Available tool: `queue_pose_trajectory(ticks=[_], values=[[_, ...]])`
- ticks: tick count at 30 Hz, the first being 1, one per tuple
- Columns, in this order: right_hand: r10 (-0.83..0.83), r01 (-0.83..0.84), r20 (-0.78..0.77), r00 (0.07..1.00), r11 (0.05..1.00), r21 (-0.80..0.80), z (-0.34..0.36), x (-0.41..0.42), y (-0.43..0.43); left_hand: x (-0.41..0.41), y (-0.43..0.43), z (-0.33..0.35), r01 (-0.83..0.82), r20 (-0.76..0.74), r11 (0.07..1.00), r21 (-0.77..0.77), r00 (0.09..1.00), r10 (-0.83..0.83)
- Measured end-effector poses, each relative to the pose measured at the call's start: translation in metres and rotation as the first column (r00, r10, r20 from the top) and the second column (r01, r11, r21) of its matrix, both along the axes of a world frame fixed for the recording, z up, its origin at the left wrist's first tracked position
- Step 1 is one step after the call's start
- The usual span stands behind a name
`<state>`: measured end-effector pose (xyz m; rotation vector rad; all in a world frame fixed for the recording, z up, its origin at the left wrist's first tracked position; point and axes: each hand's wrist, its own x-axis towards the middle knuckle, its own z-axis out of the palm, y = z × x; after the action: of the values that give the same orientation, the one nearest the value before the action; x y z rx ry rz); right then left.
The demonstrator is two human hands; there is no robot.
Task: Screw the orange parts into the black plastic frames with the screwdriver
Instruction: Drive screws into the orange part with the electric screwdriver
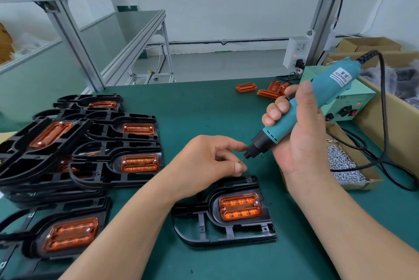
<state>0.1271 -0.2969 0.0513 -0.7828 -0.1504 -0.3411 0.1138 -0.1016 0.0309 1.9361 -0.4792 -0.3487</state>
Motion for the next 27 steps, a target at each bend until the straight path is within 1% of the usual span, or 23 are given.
queue_pose_trajectory(ticks=[5, 10, 15, 17, 22, 27], values=[[-0.012, 0.013, -0.032, 0.999, 0.999, 0.037, -0.0011, 0.0001, 0.0005, -0.0010, -0.0009, 0.0006, -0.024, 0.010, 0.999, -0.027, 1.000, 0.024], [-0.039, 0.040, -0.017, 0.999, 0.998, 0.049, -0.0010, 0.0006, -0.0002, -0.0018, -0.0042, 0.0007, -0.075, 0.023, 0.995, -0.066, 0.997, 0.077], [-0.055, 0.060, -0.058, 0.997, 0.995, 0.085, -0.0037, 0.0011, -0.0002, -0.0024, -0.0050, 0.0001, -0.096, 0.051, 0.994, -0.058, 0.994, 0.099], [-0.058, 0.064, -0.066, 0.996, 0.994, 0.091, -0.0048, 0.0015, -0.0009, -0.0020, -0.0047, -0.0005, -0.095, 0.042, 0.994, -0.061, 0.994, 0.098], [-0.076, 0.084, -0.074, 0.994, 0.991, 0.107, -0.0045, 0.0044, -0.0047, 0.0013, -0.0020, -0.0010, -0.055, -0.038, 0.993, -0.100, 0.998, 0.051], [-0.059, 0.069, -0.077, 0.995, 0.989, 0.130, -0.0041, 0.0059, -0.0077, 0.0019, 0.0003, -0.0012, -0.054, -0.039, 0.993, -0.109, 0.998, 0.050]])
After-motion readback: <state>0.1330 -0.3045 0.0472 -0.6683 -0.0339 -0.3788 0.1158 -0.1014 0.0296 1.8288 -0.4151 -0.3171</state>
